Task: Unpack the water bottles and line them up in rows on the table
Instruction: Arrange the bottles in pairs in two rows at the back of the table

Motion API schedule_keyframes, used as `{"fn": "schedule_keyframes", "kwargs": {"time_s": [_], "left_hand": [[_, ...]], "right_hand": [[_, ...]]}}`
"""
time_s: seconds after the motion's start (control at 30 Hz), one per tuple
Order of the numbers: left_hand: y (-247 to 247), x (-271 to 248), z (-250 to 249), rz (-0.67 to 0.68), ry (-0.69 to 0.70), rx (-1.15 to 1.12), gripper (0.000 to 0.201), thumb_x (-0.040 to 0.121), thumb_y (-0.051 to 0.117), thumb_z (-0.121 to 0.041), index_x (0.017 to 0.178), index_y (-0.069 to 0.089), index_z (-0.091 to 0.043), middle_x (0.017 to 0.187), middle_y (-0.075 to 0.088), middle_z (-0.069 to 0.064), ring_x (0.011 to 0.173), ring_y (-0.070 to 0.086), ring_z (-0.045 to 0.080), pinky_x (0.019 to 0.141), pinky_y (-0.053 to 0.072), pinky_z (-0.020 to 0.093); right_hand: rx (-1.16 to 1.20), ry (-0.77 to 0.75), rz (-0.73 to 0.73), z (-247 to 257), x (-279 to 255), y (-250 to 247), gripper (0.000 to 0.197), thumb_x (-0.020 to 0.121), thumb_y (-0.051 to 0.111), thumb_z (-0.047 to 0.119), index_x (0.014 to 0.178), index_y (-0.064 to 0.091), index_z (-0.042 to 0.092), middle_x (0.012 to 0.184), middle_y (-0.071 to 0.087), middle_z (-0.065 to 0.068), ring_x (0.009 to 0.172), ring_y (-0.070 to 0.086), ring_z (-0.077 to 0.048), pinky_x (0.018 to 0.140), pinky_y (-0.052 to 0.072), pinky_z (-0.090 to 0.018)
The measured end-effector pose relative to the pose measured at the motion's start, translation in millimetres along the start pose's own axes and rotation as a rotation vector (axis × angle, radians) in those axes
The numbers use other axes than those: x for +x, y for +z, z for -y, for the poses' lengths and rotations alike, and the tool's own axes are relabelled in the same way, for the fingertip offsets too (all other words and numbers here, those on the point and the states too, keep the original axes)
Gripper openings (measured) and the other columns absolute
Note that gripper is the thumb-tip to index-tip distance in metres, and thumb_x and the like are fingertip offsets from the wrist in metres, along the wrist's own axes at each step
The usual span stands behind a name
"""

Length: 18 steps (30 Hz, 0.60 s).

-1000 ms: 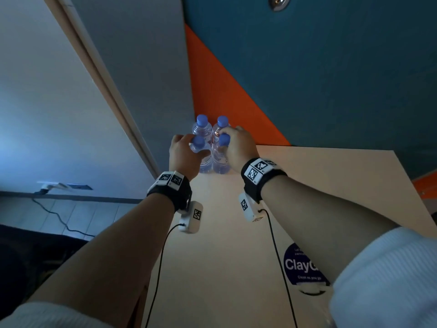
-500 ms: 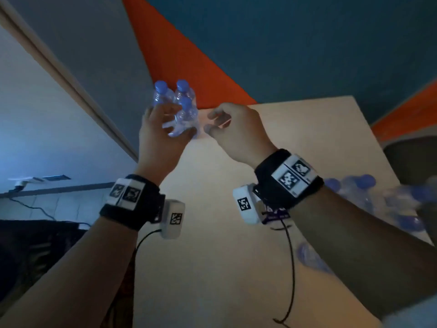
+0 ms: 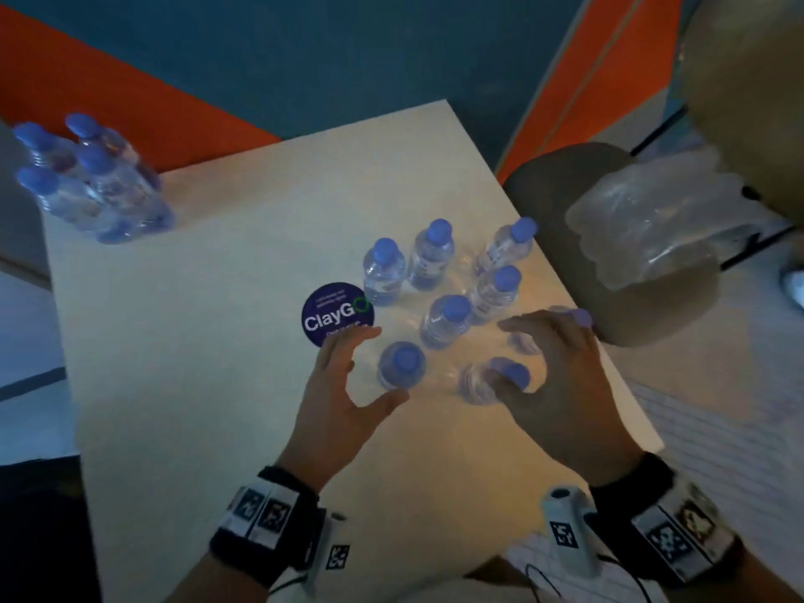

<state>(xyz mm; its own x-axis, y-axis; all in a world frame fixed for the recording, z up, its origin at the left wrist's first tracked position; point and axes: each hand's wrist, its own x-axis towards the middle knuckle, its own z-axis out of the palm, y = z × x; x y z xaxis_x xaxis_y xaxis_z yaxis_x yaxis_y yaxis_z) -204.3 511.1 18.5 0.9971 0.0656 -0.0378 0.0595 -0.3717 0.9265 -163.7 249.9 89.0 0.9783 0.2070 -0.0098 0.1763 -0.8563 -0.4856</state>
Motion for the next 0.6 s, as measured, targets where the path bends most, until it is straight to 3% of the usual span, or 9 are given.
{"fn": "schedule_keyframes", "kwargs": {"time_s": [0.1, 0.17, 0.27, 0.37, 0.47, 0.6], "left_hand": [[34, 1, 8, 0.049, -0.058, 0.020, 0.090, 0.067, 0.094, -0.027, 0.143, 0.047, -0.028, 0.142, 0.051, -0.011, 0.133, 0.052, 0.009, 0.110, 0.047, 0.037], [50, 3, 10, 0.026, -0.081, 0.033, 0.086, 0.068, 0.093, -0.022, 0.141, 0.049, -0.025, 0.140, 0.055, -0.010, 0.130, 0.054, 0.009, 0.111, 0.045, 0.034], [63, 3, 14, -0.060, -0.109, 0.053, 0.070, 0.075, 0.087, -0.010, 0.137, 0.056, -0.020, 0.135, 0.061, -0.008, 0.126, 0.059, 0.011, 0.110, 0.046, 0.041], [63, 0, 15, -0.104, -0.136, 0.024, 0.061, 0.078, 0.086, -0.011, 0.131, 0.061, -0.026, 0.129, 0.065, -0.014, 0.120, 0.063, 0.009, 0.103, 0.052, 0.046], [47, -10, 2, -0.159, -0.175, -0.048, 0.060, 0.074, 0.089, -0.012, 0.126, 0.065, -0.030, 0.122, 0.070, -0.016, 0.113, 0.066, 0.005, 0.097, 0.058, 0.035], [-8, -29, -7, -0.333, -0.164, -0.126, 0.057, 0.070, 0.091, -0.007, 0.121, 0.069, -0.021, 0.114, 0.074, -0.012, 0.103, 0.070, 0.004, 0.086, 0.058, 0.019]], "right_hand": [[-0.014, 0.092, 0.181, -28, -16, 18, 0.070, 0.077, 0.076, 0.058, 0.139, 0.054, 0.035, 0.143, 0.048, 0.000, 0.131, 0.051, -0.030, 0.103, 0.046, -0.044], [0.037, 0.124, 0.249, -40, -23, 35, 0.074, 0.080, 0.083, 0.049, 0.143, 0.048, 0.038, 0.148, 0.042, 0.003, 0.132, 0.048, -0.027, 0.103, 0.047, -0.044], [0.210, 0.116, 0.199, -51, -24, 54, 0.064, 0.085, 0.085, 0.025, 0.139, 0.051, 0.029, 0.143, 0.049, 0.004, 0.124, 0.055, -0.025, 0.095, 0.047, -0.038], [0.251, 0.095, 0.163, -51, -20, 56, 0.057, 0.082, 0.086, 0.019, 0.130, 0.056, 0.025, 0.134, 0.056, 0.004, 0.114, 0.059, -0.024, 0.090, 0.051, -0.041], [0.260, 0.004, 0.160, -35, -12, 46, 0.057, 0.078, 0.088, 0.029, 0.126, 0.058, 0.030, 0.125, 0.060, 0.007, 0.104, 0.060, -0.020, 0.082, 0.055, -0.039], [0.392, -0.143, 0.186, 25, 10, 41, 0.060, 0.077, 0.090, 0.033, 0.128, 0.059, 0.027, 0.123, 0.064, 0.012, 0.101, 0.059, -0.011, 0.078, 0.052, -0.025]]}}
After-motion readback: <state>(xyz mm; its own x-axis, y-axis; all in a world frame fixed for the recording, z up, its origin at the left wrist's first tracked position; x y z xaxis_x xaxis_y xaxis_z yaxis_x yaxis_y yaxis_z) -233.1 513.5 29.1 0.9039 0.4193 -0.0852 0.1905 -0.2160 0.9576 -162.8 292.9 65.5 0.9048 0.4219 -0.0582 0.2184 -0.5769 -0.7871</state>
